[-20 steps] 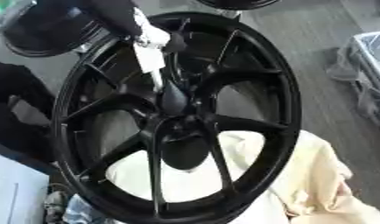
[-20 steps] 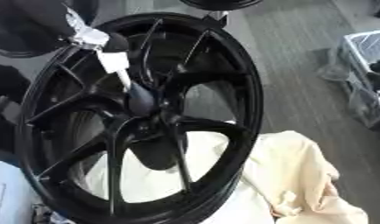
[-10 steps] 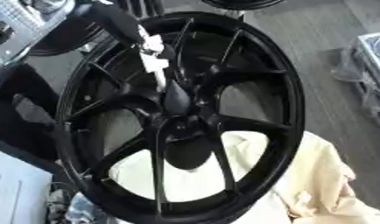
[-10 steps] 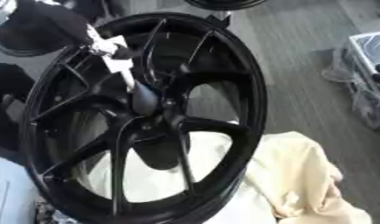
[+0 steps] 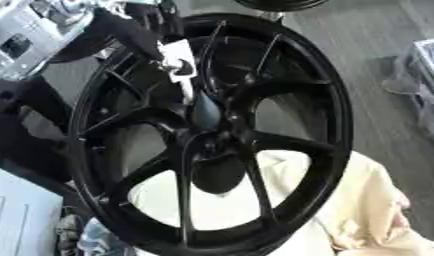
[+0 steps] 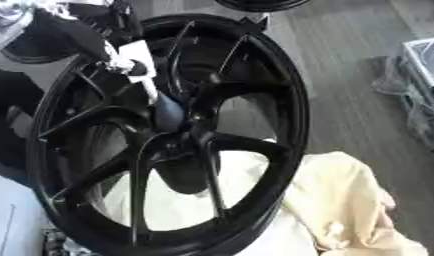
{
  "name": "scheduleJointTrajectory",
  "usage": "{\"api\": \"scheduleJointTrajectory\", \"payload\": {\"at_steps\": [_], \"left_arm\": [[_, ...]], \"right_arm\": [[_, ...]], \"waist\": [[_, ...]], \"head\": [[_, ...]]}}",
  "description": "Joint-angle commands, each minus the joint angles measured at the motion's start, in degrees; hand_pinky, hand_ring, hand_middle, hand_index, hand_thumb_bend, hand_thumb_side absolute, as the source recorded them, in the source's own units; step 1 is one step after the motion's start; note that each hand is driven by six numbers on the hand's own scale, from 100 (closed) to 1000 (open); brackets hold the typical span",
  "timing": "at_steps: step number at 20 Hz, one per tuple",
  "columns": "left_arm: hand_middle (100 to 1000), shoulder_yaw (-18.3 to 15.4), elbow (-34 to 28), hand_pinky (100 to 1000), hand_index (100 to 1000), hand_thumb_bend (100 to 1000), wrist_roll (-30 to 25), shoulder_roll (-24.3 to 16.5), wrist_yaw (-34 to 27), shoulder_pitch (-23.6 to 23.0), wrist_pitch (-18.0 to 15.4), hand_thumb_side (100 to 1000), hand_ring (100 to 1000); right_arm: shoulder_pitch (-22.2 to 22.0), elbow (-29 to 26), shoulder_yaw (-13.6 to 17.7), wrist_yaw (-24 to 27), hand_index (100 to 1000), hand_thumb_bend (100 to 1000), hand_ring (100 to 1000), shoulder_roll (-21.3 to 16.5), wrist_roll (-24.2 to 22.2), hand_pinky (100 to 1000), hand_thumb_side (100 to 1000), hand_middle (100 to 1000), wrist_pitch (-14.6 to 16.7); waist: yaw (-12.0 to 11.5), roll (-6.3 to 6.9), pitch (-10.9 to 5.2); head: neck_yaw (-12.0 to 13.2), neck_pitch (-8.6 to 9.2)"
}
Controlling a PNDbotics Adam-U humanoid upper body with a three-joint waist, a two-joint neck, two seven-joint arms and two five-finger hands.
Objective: Pull the pin out of the wheel hub.
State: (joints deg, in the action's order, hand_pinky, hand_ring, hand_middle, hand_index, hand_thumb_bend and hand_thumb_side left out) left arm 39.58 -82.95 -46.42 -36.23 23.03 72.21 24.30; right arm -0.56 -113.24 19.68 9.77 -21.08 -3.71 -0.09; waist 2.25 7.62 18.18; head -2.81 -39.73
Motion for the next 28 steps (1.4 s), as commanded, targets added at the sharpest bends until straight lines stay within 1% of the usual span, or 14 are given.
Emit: {"api": "scheduleJointTrajectory", "payload": {"at_steps": [1, 4, 6, 11, 12, 14, 15, 17, 18, 19, 20, 23, 28], "left_arm": [[738, -0.2, -0.7, 818, 764, 452, -5.6, -0.9, -0.7, 1.0, 5.5, 452, 772], [737, 0.4, -0.9, 818, 744, 450, -5.6, -1.1, -0.2, 0.9, 5.0, 389, 772], [738, 0.8, -1.0, 820, 736, 433, -5.6, -1.4, 0.3, 0.7, 4.3, 347, 773], [714, 1.0, -0.4, 813, 699, 341, -5.6, -1.2, 0.2, 0.4, 4.1, 346, 759], [700, 1.0, -0.4, 810, 685, 308, -5.6, -1.2, 0.1, 0.4, 4.3, 338, 752], [691, 0.9, -0.6, 809, 676, 289, -5.6, -1.1, -0.3, 0.5, 4.8, 312, 749], [667, 0.8, -0.7, 805, 660, 262, -5.6, -1.1, -0.5, 0.5, 5.0, 263, 739], [638, 1.0, -1.0, 801, 620, 232, -5.6, -1.1, -1.2, 0.4, 5.4, 110, 723], [628, 1.1, -1.1, 797, 603, 220, -5.6, -1.2, -1.6, 0.4, 5.5, 100, 716], [611, 1.1, -1.3, 790, 548, 204, -5.6, -1.3, -1.9, 0.4, 5.5, 102, 700], [610, 1.1, -1.6, 789, 542, 204, -5.6, -1.4, -2.0, 0.4, 5.6, 103, 699], [589, 0.1, -3.3, 780, 453, 216, -5.6, -2.0, -1.8, 0.6, 5.3, 130, 684], [577, -3.1, -7.7, 778, 411, 222, -5.6, -3.7, -1.1, 0.7, 5.0, 144, 674]], "right_arm": [[0.1, -1.4, 0.2, -0.3, 854, 100, 910, -1.0, 0.1, 1000, 549, 842, -0.2], [0.1, -1.4, 0.2, -0.4, 854, 100, 910, -1.0, 0.2, 1000, 550, 842, -0.3], [0.1, -1.4, 0.2, -0.5, 854, 100, 910, -1.1, 0.3, 1000, 550, 842, -0.3], [0.1, -1.4, 0.1, -0.5, 854, 100, 910, -1.0, 0.3, 1000, 550, 842, -0.4], [0.0, -1.4, 0.2, -0.5, 854, 100, 910, -1.0, 0.4, 1000, 550, 842, -0.4], [0.0, -1.4, 0.1, -0.6, 854, 100, 911, -1.0, 0.4, 1000, 550, 842, -0.4], [0.0, -1.4, 0.1, -0.7, 854, 100, 911, -1.0, 0.4, 1000, 551, 842, -0.5], [0.0, -1.4, 0.1, -0.9, 854, 100, 911, -0.9, 0.5, 1000, 550, 842, -0.7], [0.0, -1.4, 0.1, -0.9, 854, 100, 911, -0.9, 0.5, 1000, 550, 842, -0.7], [0.0, -1.4, 0.1, -0.9, 854, 100, 911, -0.9, 0.6, 1000, 550, 842, -0.6], [0.1, -1.4, 0.1, -0.9, 854, 100, 911, -1.0, 0.6, 1000, 550, 842, -0.6], [0.0, -1.4, 0.1, -0.8, 855, 100, 911, -1.0, 0.6, 1000, 551, 842, -0.6], [0.0, -1.4, 0.1, -0.8, 855, 100, 911, -1.0, 0.6, 1000, 550, 842, -0.6]], "waist": [[0.0, -0.37, -0.83], [0.0, -0.33, -0.8], [-0.1, -0.26, -0.8], [-0.1, -0.36, -0.71], [-0.1, -0.37, -0.69], [-0.2, -0.39, -0.66], [-0.2, -0.39, -0.65], [-0.1, -0.38, -0.64], [-0.1, -0.37, -0.64], [-0.1, -0.36, -0.64], [-0.1, -0.36, -0.65], [-0.1, -0.35, -0.68], [-0.1, -0.35, -0.74]], "head": [[0.2, -0.24], [0.2, -0.28], [0.2, -0.41], [0.3, -0.34], [0.3, -0.35], [0.4, -0.31], [0.4, -0.3], [0.4, -0.34], [0.4, -0.37], [0.4, -0.4], [0.4, -0.43], [0.4, -0.56], [0.3, -0.6]]}}
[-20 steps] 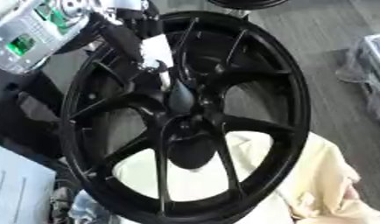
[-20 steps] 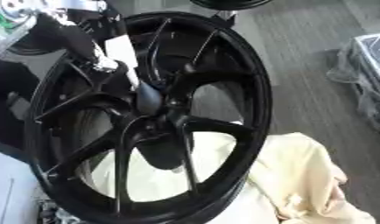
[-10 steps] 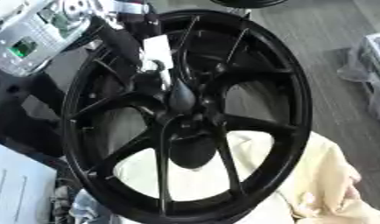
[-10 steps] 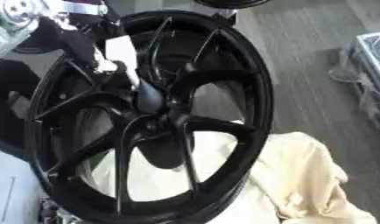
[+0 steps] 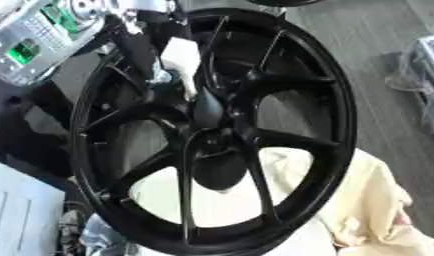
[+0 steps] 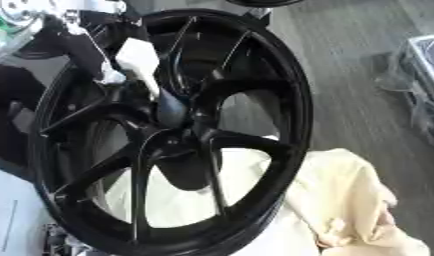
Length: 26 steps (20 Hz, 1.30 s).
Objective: Pull the pin out of the wheel hub.
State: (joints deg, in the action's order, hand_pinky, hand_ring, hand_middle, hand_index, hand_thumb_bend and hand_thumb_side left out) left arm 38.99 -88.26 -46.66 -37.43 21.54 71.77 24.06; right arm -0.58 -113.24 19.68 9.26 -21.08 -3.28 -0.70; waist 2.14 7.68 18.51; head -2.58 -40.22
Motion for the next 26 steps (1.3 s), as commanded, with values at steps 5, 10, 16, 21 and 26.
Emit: {"api": "scheduleJointTrajectory", "payload": {"at_steps": [5, 10, 16, 21, 26], "left_arm": [[562, -7.7, -7.9, 770, 386, 151, -5.3, -4.7, -0.5, 0.3, 5.3, 148, 655], [555, -16.5, -13.9, 758, 372, 100, -3.5, -7.6, -2.9, -2.2, 6.6, 152, 642], [550, -24.1, -17.3, 744, 361, 100, 2.6, -12.6, -6.1, -7.6, 7.7, 159, 633], [545, -33.4, -20.9, 734, 354, 100, 12.7, -19.8, -9.8, -20.3, 8.4, 166, 626], [545, -42.6, -20.3, 738, 362, 100, 24.6, -24.0, -9.7, -37.8, 10.3, 152, 628]], "right_arm": [[0.1, -1.4, 0.1, -0.2, 855, 100, 911, -0.9, 0.1, 1000, 549, 842, 0.0], [0.1, -1.4, 0.3, -0.2, 855, 100, 911, -0.8, 0.2, 1000, 548, 842, 0.2], [0.2, -1.4, 0.5, -0.1, 855, 100, 911, -0.8, 0.3, 1000, 548, 842, 0.2], [0.6, -1.4, 1.0, 0.2, 855, 100, 911, -0.9, 0.7, 1000, 546, 842, 0.4], [0.7, -1.4, 1.8, 0.8, 855, 100, 911, -1.1, 1.6, 1000, 544, 842, 0.9]], "waist": [[-0.1, -0.47, -0.99], [-0.3, -0.59, -0.89], [-0.6, -0.66, -0.72], [-0.8, -0.6, -0.34], [-1.6, -0.73, -0.1]], "head": [[-0.1, -0.17], [-0.5, -0.21], [-1.0, 0.13], [-0.7, 0.58], [-1.2, 0.56]]}}
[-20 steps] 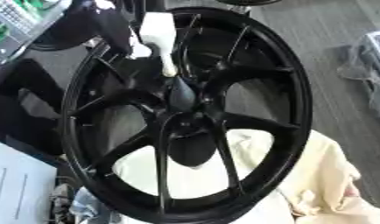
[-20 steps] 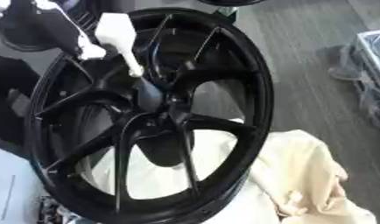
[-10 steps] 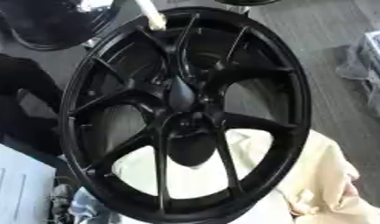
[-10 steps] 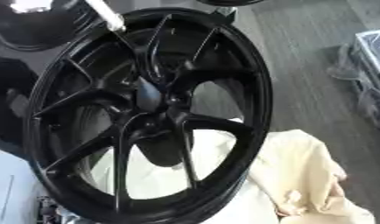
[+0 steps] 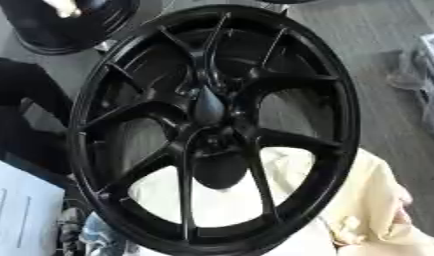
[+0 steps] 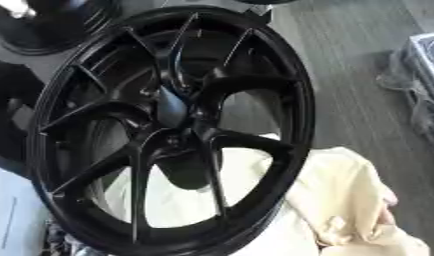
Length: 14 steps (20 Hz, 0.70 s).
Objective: Pull the pin out of the wheel hub.
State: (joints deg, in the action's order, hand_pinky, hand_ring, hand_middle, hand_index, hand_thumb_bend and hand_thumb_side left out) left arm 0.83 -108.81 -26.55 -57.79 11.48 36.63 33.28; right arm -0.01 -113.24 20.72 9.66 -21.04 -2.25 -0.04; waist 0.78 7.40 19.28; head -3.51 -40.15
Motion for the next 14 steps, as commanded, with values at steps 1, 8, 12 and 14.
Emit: {"api": "scheduleJointTrajectory", "payload": {"at_steps": [1, 8, 12, 14], "left_arm": [[545, -5.4, 1.2, 736, 361, 100, 6.2, -3.4, 1.1, -5.2, 1.5, 156, 627], [558, -9.6, 7.7, 730, 404, 100, 13.0, 4.1, -0.7, -18.1, 2.0, 184, 638], [573, -9.5, 9.9, 734, 430, 100, 14.3, 7.2, -2.0, -20.4, 0.9, 178, 652], [661, -9.2, 10.9, 749, 680, 100, 14.3, 8.5, -2.9, -21.1, 0.2, 100, 705]], "right_arm": [[0.1, -1.4, 0.9, 0.5, 855, 100, 911, -1.2, 0.6, 1000, 544, 842, 0.3], [0.0, -1.4, 1.3, 1.0, 855, 100, 912, -1.0, 1.1, 1000, 542, 840, 0.6], [0.1, -1.4, 1.0, 1.0, 855, 100, 912, -0.9, 0.9, 1000, 541, 840, 0.7], [0.1, -1.4, 1.1, 1.1, 855, 100, 912, -0.8, 0.9, 1000, 541, 840, 0.8]], "waist": [[-0.3, -0.49, -0.9], [-0.6, -1.08, -0.75], [-0.5, -1.41, -0.64], [-0.4, -1.57, -0.54]], "head": [[-0.3, 0.42], [-0.6, 0.59], [-0.6, 1.15], [-0.8, 1.49]]}}
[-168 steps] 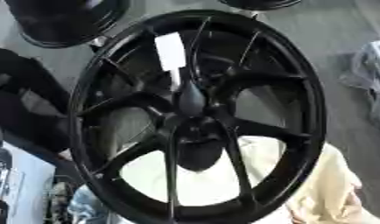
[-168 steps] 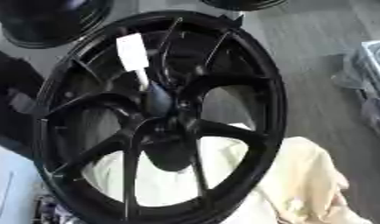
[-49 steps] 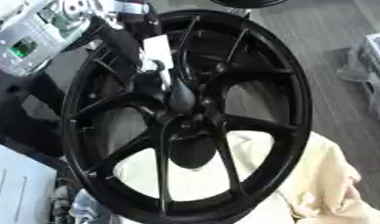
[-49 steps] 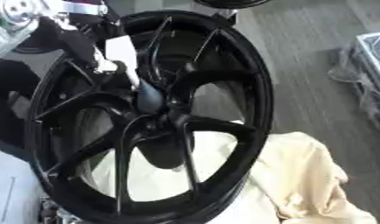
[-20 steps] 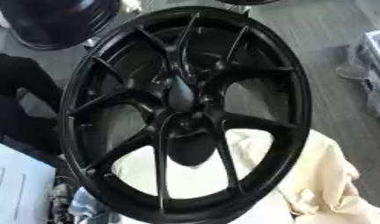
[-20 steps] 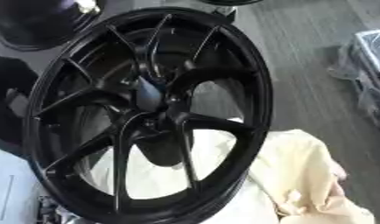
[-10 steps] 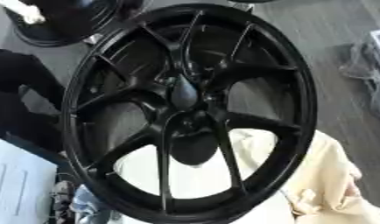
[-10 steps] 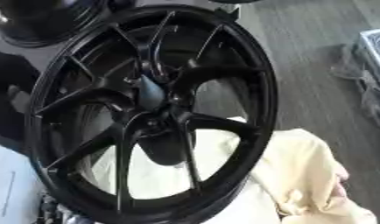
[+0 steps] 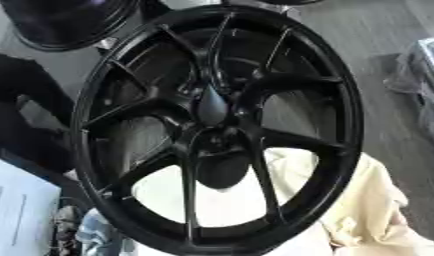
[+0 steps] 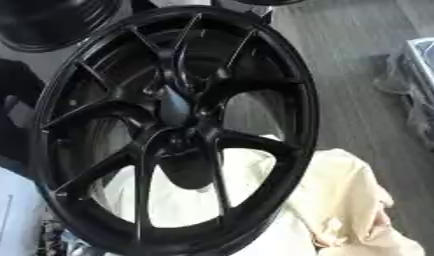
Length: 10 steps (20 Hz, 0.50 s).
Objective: Pull the pin out of the wheel hub.
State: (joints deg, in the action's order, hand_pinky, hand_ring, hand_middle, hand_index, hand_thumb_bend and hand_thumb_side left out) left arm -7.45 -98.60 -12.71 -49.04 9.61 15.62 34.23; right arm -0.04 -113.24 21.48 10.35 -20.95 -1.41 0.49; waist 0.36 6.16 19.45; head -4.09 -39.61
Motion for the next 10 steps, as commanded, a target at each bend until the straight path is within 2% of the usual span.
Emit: {"api": "scheduleJointTrajectory", "payload": {"at_steps": [1, 2, 3, 4, 6, 8, 10], "left_arm": [[710, -0.8, 1.2, 757, 737, 100, 0.4, 0.2, -1.3, -0.3, -1.1, 100, 729], [767, -0.8, 1.9, 770, 793, 280, 0.7, 0.5, -1.0, -0.3, -1.6, 160, 760], [773, -0.8, 2.8, 771, 801, 345, 1.2, 0.7, -0.6, -0.2, -1.9, 269, 765], [785, -0.8, 3.8, 781, 822, 477, 1.5, 0.8, -0.3, -0.1, -2.3, 436, 776], [788, -0.5, 5.4, 782, 835, 538, 1.9, 0.9, 0.2, 0.3, -3.0, 542, 779], [794, -0.3, 6.1, 791, 850, 552, 1.7, 1.0, 0.4, 0.5, -3.5, 584, 785], [792, -0.2, 6.4, 789, 849, 516, 1.4, 1.1, 0.5, 0.7, -3.6, 602, 784]], "right_arm": [[0.2, -1.3, 0.3, 0.4, 855, 100, 912, -0.8, 0.0, 1000, 542, 840, 0.2], [0.2, -1.3, 0.2, 0.4, 855, 100, 912, -0.8, 0.0, 1000, 542, 840, 0.2], [0.2, -1.3, 0.2, 0.4, 855, 100, 912, -0.8, -0.1, 1000, 541, 840, 0.2], [0.3, -1.3, 0.1, 0.4, 855, 100, 912, -0.8, -0.1, 1000, 541, 841, 0.2], [0.4, -1.3, 0.2, 0.6, 855, 100, 912, -0.8, -0.1, 1000, 541, 840, 0.3], [0.4, -1.3, 0.3, 0.6, 855, 100, 912, -0.7, -0.1, 1000, 542, 841, 0.2], [0.5, -1.3, 0.2, 0.6, 855, 100, 912, -0.7, -0.1, 1000, 542, 841, 0.1]], "waist": [[0.1, -0.39, -0.66], [0.2, -0.4, -0.64], [0.3, -0.39, -0.64], [0.4, -0.38, -0.63], [0.5, -0.38, -0.59], [0.6, -0.37, -0.54], [0.6, -0.36, -0.51]], "head": [[-0.3, 0.97], [-0.2, 0.89], [-0.1, 0.83], [0.0, 0.81], [0.1, 0.86], [0.1, 0.88], [0.2, 0.85]]}}
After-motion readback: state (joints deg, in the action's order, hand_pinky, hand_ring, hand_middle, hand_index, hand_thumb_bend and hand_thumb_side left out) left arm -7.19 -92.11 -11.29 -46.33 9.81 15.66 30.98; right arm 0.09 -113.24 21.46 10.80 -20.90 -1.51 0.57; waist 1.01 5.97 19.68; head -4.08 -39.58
